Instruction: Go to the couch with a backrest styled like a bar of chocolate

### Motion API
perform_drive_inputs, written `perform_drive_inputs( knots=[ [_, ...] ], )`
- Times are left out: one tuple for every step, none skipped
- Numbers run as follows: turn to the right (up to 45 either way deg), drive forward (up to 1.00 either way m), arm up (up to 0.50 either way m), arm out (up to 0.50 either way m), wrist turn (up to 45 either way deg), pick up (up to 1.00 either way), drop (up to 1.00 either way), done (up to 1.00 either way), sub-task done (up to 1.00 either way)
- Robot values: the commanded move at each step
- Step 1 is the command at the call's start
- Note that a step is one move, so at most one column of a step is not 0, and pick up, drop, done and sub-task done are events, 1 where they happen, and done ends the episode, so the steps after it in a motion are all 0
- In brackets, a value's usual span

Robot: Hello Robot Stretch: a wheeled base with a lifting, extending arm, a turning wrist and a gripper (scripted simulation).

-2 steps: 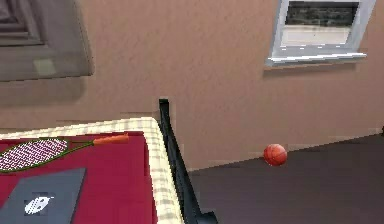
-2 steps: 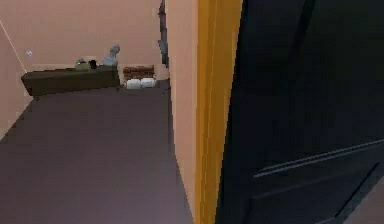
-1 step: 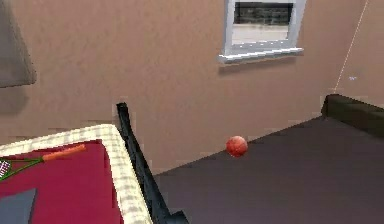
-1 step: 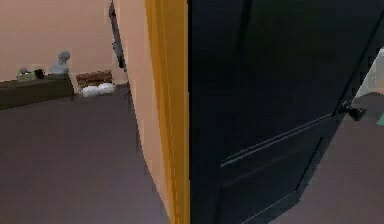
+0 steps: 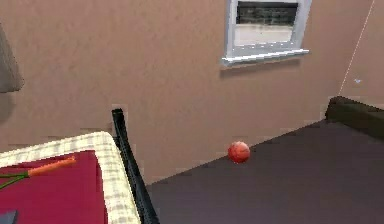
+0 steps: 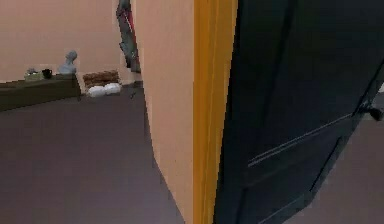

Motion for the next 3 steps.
perform_drive_inputs(
  knots=[
    [45.0,0.0,0.0,0.0,0.0,0.0,0.0,0.0,0.0],
    [15.0,0.0,0.0,0.0,0.0,0.0,0.0,0.0,0.0],
    [0.0,0.3,0.0,0.0,0.0,0.0,0.0,0.0,0.0]
  ],
)
